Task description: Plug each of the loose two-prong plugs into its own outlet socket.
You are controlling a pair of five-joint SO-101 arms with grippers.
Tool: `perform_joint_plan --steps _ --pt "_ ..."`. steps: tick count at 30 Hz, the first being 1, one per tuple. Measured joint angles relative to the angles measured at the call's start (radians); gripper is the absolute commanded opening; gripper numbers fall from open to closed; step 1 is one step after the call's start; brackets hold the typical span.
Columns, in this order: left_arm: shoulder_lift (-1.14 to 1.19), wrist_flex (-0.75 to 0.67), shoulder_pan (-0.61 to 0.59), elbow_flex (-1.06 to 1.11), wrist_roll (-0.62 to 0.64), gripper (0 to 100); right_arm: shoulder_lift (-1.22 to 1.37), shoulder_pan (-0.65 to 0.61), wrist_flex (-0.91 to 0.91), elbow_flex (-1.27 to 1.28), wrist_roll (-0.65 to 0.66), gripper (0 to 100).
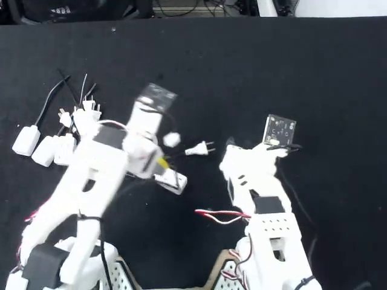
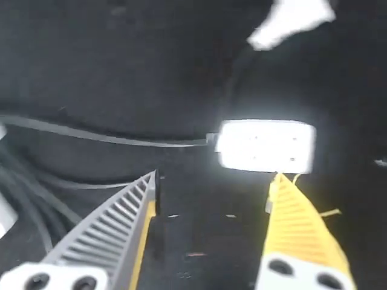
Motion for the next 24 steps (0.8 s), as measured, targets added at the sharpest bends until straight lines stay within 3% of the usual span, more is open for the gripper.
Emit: perform_joint_plan --steps 3,7,13,18,24 --pt "0.012 -0.037 -0.121 0.043 -0.006 30 0.0 -0.077 0.0 0.0 0.0 14.5" --pt "0.055 -0.19 -0.209 0.176 -0.009 30 0.0 -0.17 -0.026 0.0 0.011 14.5" --pt "0.08 -0.402 -0.216 0.296 0.114 30 0.0 -0.219 -0.06 0.017 0.112 20.7" --pt "0.083 -0.439 -0.216 0.305 0.192 30 0.018 -0.235 -0.06 0.015 0.115 23.0" --pt "0.086 -0.474 -0.216 0.336 0.285 30 0.244 -0.235 -0.06 -0.117 0.167 22.4"
